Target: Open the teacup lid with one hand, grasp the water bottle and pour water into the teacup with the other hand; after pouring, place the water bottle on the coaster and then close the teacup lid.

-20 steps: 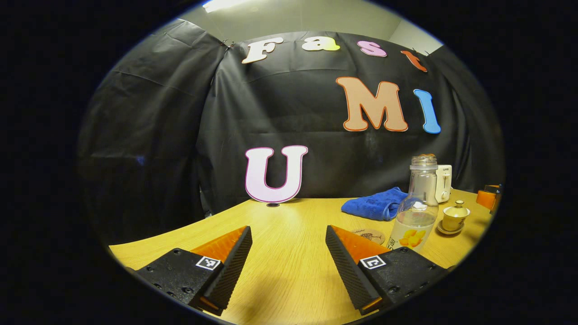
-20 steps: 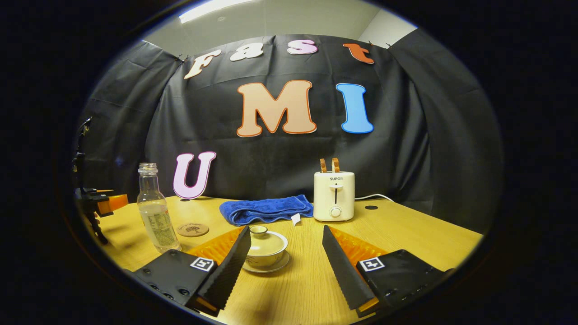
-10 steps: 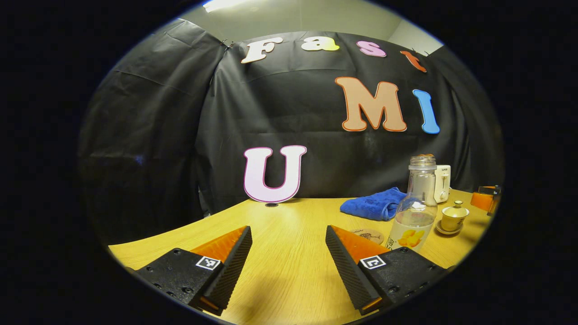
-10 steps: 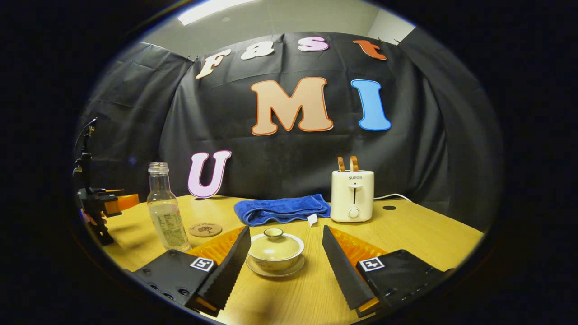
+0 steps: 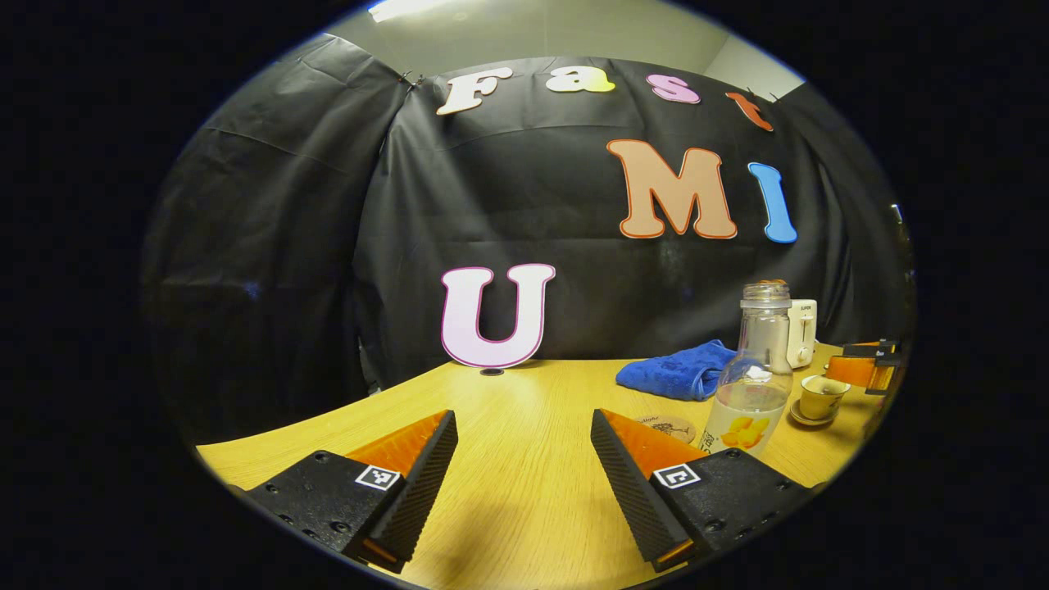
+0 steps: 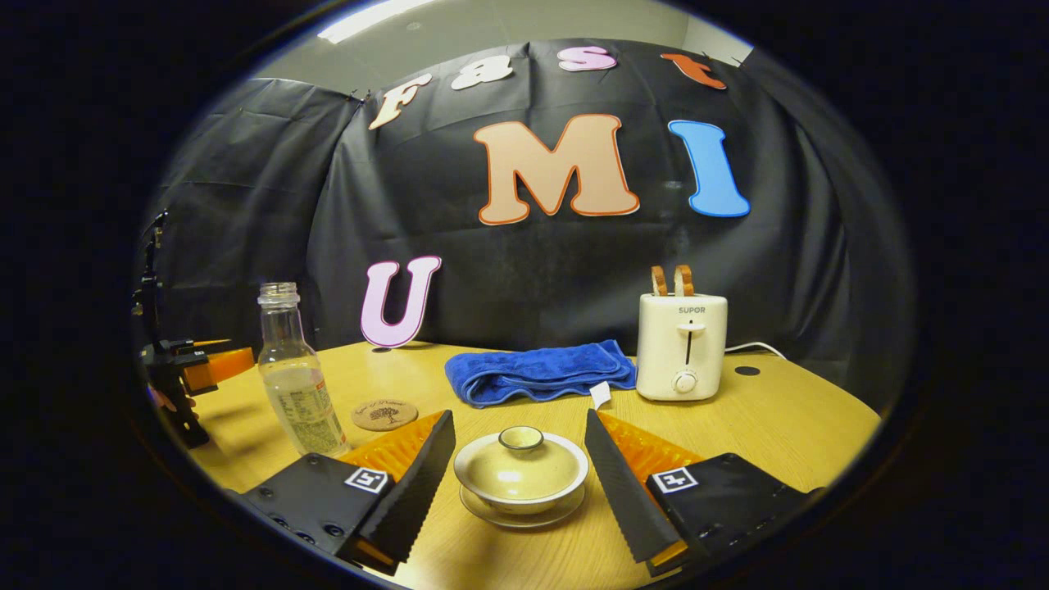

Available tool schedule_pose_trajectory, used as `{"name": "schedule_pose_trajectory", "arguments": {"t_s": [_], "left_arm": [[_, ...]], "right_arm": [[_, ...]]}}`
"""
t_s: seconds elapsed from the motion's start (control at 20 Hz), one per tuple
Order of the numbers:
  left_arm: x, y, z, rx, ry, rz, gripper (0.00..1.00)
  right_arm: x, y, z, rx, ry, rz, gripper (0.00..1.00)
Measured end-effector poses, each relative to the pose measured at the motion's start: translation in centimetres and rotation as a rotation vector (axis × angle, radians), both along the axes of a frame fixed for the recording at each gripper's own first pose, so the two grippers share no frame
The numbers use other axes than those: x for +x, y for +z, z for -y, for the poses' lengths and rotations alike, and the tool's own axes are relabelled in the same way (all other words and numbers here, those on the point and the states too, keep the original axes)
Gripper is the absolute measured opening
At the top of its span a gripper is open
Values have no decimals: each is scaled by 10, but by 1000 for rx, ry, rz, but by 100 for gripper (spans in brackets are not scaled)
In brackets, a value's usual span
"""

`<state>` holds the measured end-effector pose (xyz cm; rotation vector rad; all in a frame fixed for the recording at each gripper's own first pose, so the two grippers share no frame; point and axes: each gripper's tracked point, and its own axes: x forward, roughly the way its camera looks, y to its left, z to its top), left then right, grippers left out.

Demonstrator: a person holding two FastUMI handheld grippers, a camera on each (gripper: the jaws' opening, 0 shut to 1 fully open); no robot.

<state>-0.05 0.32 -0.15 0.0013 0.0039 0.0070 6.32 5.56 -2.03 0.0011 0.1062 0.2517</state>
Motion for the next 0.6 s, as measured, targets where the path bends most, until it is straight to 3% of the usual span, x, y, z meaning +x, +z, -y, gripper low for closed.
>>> {"name": "schedule_pose_trajectory", "arguments": {"t_s": [0.2, 0.3, 0.4, 0.5, 0.6], "left_arm": [[0, 0, 1, 0, -6, 0, 98], [0, 0, 2, -1, -11, 0, 98], [0, 0, 2, -1, -12, 0, 96], [1, 0, 3, -1, -14, -1, 96], [0, 0, 2, -1, -15, -1, 96]], "right_arm": [[12, -4, -5, -1, 1, -32, 98], [18, -6, -5, -2, -6, -40, 89], [26, -14, -8, -5, -8, -58, 88], [24, -14, -6, -9, -12, -80, 57], [25, -15, -8, -5, -9, -93, 49]]}}
